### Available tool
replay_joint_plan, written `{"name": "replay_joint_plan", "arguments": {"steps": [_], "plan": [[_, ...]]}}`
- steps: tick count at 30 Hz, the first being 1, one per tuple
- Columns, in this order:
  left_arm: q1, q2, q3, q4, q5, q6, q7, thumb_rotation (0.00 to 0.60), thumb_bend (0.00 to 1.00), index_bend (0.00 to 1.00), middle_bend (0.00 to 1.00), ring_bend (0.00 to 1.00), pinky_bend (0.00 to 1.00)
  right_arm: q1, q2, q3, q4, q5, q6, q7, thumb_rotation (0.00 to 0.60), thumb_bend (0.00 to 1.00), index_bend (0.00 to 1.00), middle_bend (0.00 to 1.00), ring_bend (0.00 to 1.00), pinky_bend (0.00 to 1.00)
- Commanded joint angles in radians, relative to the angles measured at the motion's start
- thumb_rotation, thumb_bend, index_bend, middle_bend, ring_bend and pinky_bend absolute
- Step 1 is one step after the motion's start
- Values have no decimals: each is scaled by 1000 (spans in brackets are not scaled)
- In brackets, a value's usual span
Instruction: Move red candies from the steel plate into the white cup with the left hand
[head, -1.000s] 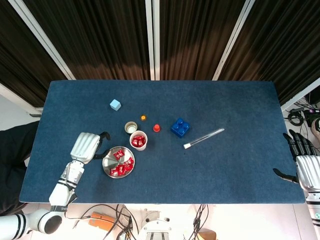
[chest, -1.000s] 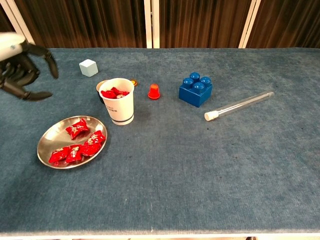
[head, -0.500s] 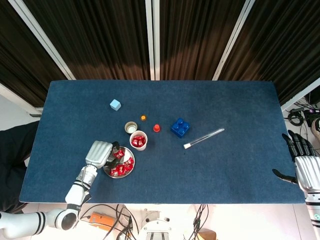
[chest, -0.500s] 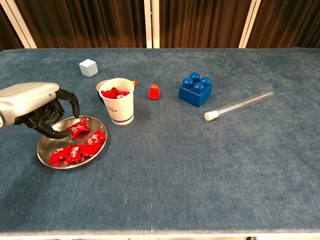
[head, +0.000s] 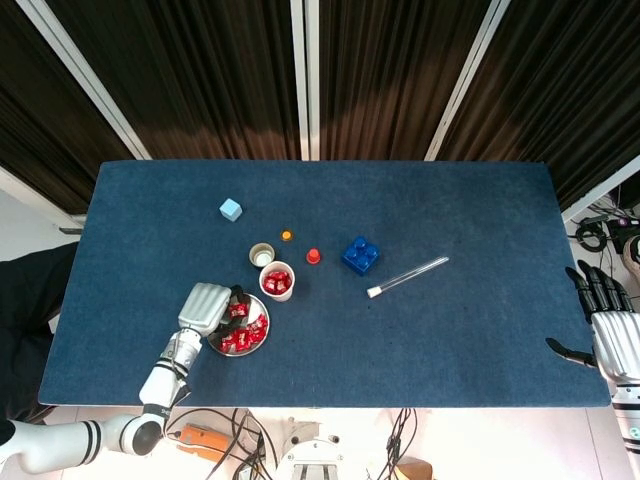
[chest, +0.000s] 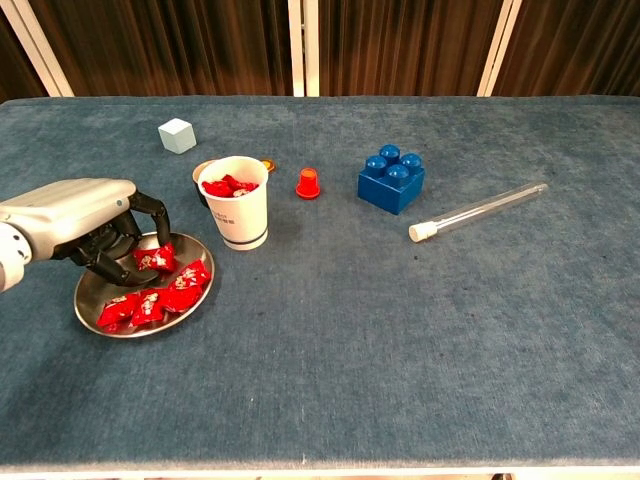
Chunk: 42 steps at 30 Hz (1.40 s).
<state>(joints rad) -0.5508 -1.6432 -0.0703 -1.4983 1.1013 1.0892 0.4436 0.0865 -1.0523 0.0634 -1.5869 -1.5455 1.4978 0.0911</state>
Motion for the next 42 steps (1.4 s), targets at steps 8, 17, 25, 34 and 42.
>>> {"name": "replay_joint_plan", "arguments": {"steps": [8,17,25,34,42], "plan": [[8,41,8,-24,31,-3,-23,600,425,617,835,773,749,1,0,1,-2,3,-1,-3,600,189,0,29,0,159],[14,173,-67,-215,163,96,-139,600,414,617,835,773,749,1,-4,2,2,3,1,-2,600,189,0,29,0,160],[-126,131,-168,-191,41,-55,-69,600,409,616,835,774,749,-1,-6,1,10,2,5,9,600,189,0,29,0,160],[-212,65,-188,-117,-99,-113,15,600,357,595,834,774,749,-7,-7,3,27,16,4,28,600,189,0,29,0,160],[-224,64,-165,-120,-143,-71,83,600,237,472,833,769,749,-3,-12,4,37,18,-4,35,600,189,0,29,0,160]]}}
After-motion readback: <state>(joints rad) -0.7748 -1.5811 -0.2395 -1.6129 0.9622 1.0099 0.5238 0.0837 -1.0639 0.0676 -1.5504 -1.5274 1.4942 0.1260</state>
